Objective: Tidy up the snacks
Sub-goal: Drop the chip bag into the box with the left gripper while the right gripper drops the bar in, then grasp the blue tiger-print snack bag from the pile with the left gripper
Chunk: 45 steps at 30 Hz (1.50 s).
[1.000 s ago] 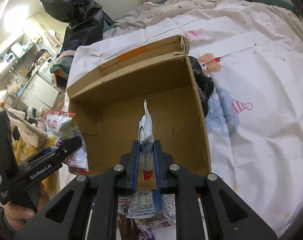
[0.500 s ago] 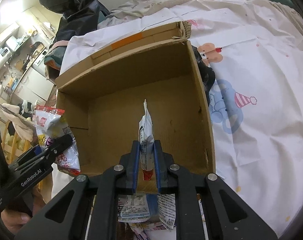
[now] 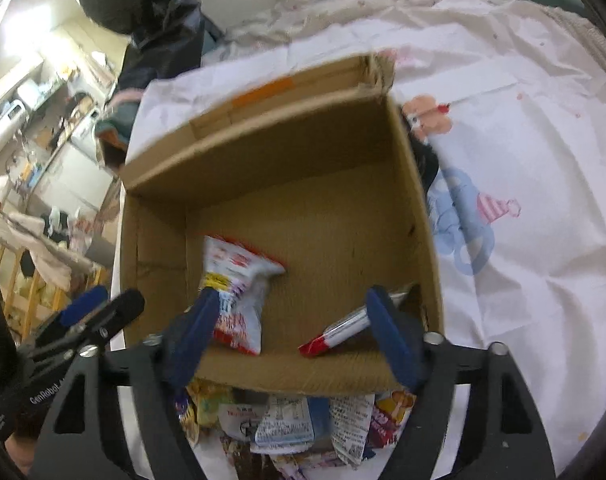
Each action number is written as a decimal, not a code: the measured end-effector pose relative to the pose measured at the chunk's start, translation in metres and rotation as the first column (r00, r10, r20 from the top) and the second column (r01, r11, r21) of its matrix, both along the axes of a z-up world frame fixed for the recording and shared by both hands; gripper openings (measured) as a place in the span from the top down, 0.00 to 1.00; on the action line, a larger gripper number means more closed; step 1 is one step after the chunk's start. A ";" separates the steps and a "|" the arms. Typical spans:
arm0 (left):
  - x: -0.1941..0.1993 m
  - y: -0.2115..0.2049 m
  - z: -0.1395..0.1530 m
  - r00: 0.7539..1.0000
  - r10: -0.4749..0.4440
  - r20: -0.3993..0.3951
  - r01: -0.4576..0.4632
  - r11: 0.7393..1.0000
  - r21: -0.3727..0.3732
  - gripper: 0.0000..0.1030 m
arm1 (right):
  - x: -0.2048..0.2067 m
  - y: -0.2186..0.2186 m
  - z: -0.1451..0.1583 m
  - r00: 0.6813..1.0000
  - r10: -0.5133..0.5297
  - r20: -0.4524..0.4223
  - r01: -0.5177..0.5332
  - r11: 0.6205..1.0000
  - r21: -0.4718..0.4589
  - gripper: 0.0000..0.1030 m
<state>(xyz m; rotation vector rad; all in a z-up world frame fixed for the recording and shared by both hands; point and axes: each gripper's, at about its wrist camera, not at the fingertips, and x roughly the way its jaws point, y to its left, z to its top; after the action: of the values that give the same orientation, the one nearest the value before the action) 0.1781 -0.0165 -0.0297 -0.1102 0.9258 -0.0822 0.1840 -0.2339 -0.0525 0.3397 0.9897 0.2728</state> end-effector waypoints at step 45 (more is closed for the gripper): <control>-0.073 0.088 -0.112 0.813 0.314 -0.491 -0.462 0.861 -0.214 0.16 | -0.090 -0.027 0.014 0.995 -0.103 -0.011 0.103 0.995 0.016 0.05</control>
<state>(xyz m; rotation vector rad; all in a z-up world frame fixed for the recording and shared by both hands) 0.1056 0.0712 -0.1417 -0.6529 1.3230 0.1893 0.0942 -0.2605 -0.0385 0.4062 0.9774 0.1856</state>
